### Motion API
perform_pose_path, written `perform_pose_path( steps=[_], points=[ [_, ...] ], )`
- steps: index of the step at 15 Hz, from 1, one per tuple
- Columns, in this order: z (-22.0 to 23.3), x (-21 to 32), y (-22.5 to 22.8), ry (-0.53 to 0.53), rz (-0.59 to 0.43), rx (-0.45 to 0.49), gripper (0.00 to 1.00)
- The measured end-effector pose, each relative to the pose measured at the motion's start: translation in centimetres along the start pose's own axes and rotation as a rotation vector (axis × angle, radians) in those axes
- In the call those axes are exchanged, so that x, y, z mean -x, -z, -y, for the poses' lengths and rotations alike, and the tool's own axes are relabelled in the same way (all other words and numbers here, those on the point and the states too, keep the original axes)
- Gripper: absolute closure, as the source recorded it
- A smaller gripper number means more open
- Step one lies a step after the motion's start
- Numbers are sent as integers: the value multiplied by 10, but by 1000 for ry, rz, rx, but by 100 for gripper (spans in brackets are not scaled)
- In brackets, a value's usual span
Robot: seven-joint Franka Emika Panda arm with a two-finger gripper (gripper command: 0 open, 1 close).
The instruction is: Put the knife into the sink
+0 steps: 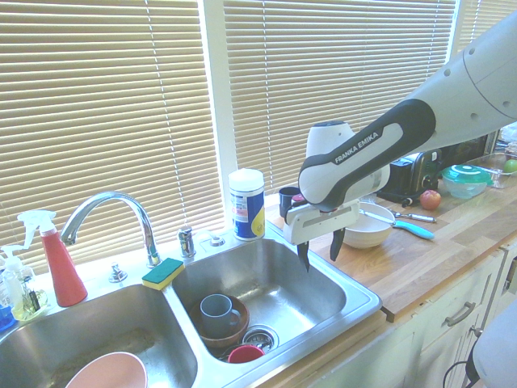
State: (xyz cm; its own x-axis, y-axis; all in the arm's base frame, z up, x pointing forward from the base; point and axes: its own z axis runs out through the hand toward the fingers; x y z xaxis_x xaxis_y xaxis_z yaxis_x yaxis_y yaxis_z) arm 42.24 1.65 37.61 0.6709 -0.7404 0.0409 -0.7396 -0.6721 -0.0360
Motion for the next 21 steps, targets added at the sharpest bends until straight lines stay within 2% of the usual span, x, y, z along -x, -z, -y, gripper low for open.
perform_pose_path(
  steps=[4,9,13,15,19,20,21],
  points=[
    [3,-7,13,38,-19,-16,0],
    [-32,-70,88,254,-7,30,0],
    [-91,-131,99,432,-11,62,0],
    [-113,-156,90,443,-21,51,0],
    [-136,-191,54,382,-42,50,0],
    [-136,-196,44,364,-39,48,100],
    [-135,-199,36,349,-36,43,100]
  ],
)
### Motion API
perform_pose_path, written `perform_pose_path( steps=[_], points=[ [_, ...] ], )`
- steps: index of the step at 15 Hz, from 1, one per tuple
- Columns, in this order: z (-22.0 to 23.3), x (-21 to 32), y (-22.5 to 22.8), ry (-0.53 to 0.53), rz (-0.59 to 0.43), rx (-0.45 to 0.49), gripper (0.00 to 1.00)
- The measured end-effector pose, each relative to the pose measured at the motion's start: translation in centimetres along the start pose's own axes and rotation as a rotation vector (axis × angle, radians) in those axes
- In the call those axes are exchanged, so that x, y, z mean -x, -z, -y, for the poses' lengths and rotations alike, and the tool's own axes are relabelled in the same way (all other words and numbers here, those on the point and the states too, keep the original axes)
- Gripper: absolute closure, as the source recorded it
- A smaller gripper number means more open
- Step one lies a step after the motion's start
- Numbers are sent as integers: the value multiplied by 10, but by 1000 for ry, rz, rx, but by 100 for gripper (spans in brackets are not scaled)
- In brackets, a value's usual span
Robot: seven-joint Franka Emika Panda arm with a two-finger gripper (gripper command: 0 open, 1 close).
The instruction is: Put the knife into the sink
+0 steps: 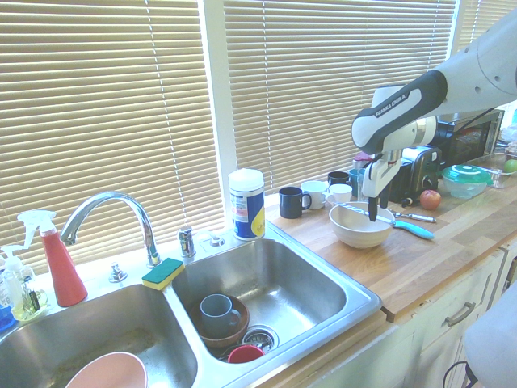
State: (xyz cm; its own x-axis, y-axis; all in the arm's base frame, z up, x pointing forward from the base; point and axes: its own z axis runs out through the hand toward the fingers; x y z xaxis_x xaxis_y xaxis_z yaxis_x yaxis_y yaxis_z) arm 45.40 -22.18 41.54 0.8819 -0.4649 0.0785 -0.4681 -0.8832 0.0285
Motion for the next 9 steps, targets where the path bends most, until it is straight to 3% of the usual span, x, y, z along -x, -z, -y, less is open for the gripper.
perform_pose_path(
  steps=[9],
  points=[
    [-3,-14,-13,-62,-16,-18,100]
  ],
)
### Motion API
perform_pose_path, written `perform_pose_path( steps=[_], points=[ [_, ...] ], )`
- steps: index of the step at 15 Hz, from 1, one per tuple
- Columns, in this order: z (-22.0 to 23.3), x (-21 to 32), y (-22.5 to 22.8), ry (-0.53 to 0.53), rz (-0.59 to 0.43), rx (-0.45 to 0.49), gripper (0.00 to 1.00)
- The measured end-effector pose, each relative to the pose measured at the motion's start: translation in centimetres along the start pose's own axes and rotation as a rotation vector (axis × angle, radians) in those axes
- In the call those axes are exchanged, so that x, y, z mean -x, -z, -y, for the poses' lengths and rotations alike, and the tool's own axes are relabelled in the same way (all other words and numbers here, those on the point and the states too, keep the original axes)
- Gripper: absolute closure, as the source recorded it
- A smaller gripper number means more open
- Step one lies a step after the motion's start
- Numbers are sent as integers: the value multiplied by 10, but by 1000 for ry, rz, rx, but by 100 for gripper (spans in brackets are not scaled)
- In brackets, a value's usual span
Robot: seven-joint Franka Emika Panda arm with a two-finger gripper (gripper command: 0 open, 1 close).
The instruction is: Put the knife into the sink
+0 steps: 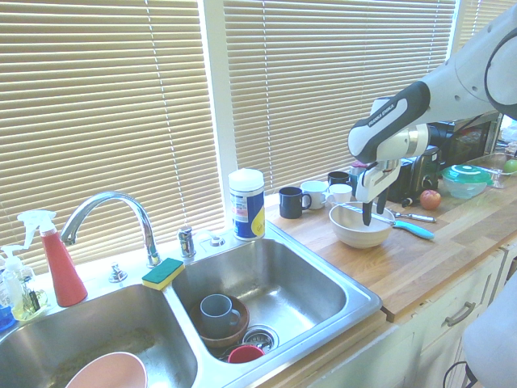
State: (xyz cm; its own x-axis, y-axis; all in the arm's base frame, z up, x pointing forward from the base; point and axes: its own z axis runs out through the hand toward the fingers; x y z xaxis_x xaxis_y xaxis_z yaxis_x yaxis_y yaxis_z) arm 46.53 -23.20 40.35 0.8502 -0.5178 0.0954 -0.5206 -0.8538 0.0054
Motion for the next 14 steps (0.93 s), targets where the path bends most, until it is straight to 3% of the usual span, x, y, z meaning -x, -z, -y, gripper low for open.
perform_pose_path(
  steps=[14],
  points=[
    [-7,-4,-6,-24,10,-4,100]
  ],
)
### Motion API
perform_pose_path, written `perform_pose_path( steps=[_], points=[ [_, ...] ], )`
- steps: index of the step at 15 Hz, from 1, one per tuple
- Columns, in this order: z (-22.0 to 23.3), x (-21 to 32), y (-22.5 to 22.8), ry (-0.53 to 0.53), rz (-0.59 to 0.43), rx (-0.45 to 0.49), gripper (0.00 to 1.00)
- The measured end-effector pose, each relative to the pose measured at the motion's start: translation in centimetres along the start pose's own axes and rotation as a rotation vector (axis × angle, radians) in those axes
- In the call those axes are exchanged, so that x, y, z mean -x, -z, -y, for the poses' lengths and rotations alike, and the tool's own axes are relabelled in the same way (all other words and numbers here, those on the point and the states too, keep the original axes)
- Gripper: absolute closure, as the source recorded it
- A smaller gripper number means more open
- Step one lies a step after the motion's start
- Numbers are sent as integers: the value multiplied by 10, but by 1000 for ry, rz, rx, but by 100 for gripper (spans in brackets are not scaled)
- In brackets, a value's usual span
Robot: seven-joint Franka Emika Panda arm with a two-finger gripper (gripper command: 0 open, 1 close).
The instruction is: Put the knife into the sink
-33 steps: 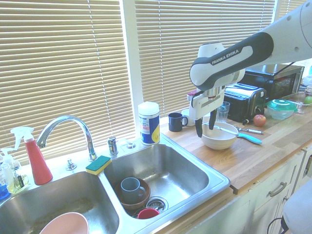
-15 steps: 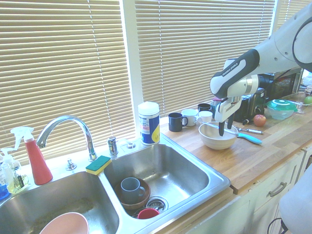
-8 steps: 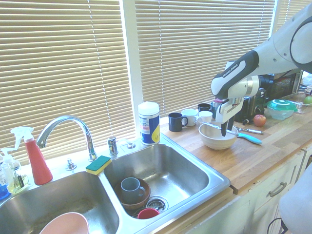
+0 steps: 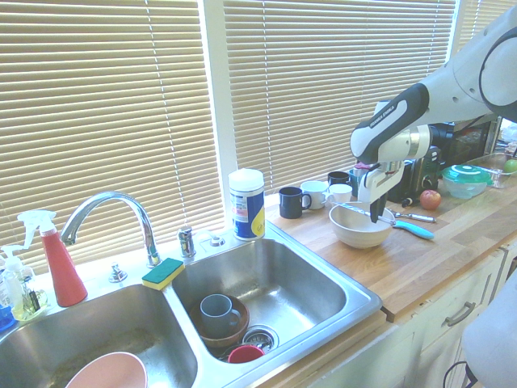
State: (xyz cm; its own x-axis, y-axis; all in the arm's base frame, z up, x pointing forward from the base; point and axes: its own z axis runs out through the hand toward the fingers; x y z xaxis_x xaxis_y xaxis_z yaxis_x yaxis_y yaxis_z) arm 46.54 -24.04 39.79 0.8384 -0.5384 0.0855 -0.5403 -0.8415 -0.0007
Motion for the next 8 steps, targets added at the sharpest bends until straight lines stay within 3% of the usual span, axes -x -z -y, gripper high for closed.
perform_pose_path(
  steps=[5,8],
  points=[
    [6,-1,4,-8,-9,-4,100],
    [35,-3,38,-31,-66,-36,100]
  ],
)
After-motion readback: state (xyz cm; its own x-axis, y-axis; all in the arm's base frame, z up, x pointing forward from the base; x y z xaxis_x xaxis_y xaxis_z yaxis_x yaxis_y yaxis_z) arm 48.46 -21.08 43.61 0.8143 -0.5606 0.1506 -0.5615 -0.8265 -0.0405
